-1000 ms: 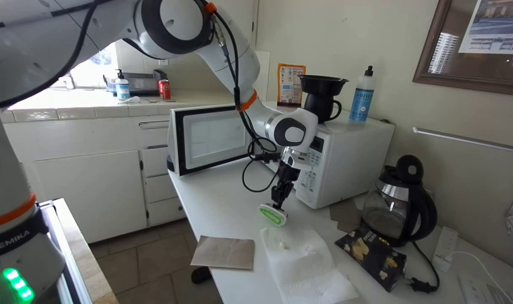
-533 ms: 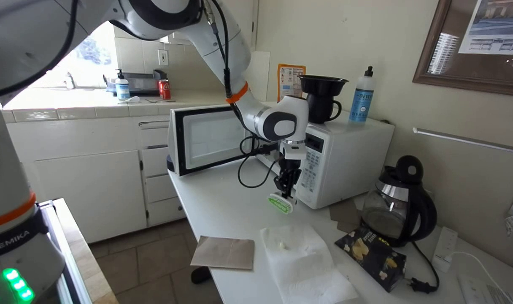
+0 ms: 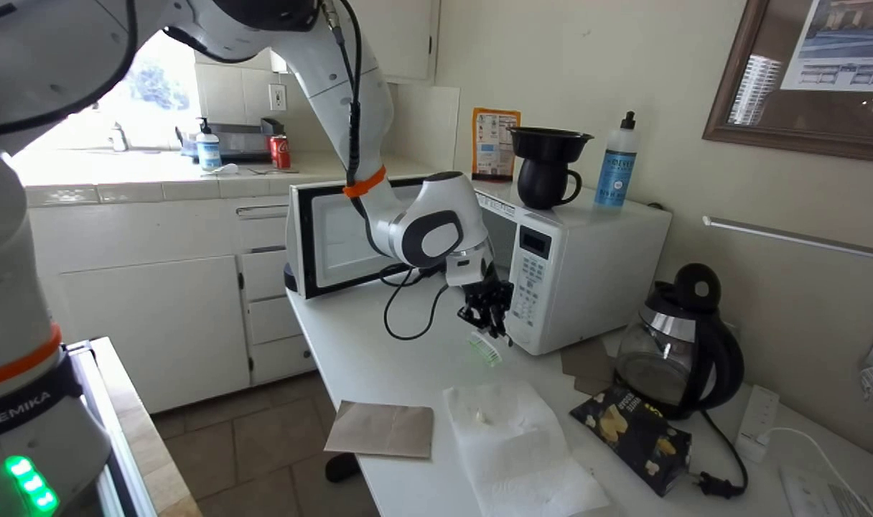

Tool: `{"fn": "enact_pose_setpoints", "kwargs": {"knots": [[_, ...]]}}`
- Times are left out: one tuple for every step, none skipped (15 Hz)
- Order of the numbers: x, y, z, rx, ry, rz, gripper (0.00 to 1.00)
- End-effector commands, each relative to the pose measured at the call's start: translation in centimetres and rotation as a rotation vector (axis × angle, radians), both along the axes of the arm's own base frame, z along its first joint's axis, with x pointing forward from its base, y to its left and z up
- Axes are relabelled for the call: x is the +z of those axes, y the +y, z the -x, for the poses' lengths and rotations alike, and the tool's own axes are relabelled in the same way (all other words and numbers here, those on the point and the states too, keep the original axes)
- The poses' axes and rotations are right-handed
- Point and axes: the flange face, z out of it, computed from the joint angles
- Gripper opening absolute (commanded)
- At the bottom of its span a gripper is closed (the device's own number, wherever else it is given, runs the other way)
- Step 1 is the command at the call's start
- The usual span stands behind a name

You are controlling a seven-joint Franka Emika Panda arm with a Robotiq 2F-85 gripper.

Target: Make the white brush stand on its bristles

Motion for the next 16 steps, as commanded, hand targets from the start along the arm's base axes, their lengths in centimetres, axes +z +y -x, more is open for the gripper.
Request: {"fn": "enact_pose_setpoints", "kwargs": {"knots": [[1.0,0.8,2.7,-0.088,-0.071,0.059,0.05],[1.0,1.0,3.2,-0.104,-0.082,0.073,0.05],[1.1,1.3,3.6,-0.119,-0.085,0.082,0.05],[1.2,1.6,3.9,-0.13,-0.091,0.091,0.05],[1.2,1.9,4.3,-0.142,-0.093,0.095,0.05],[1.2,2.3,4.5,-0.149,-0.095,0.098,0.05],[1.2,2.7,4.7,-0.145,-0.101,0.101,0.05],[1.3,3.3,4.7,-0.097,-0.117,0.094,0.05],[1.5,4.0,4.8,-0.051,-0.109,0.074,0.05],[1.2,3.2,3.9,-0.086,-0.098,0.091,0.18],[1.0,3.7,4.0,-0.069,-0.101,0.088,0.18],[1.0,4.0,4.0,-0.061,-0.103,0.085,0.18],[1.0,4.0,4.0,-0.058,-0.103,0.084,0.18],[1.0,4.0,4.1,-0.057,-0.102,0.084,0.18],[1.1,3.9,4.1,-0.056,-0.102,0.084,0.18],[1.1,3.8,4.1,-0.055,-0.101,0.084,0.18]]}}
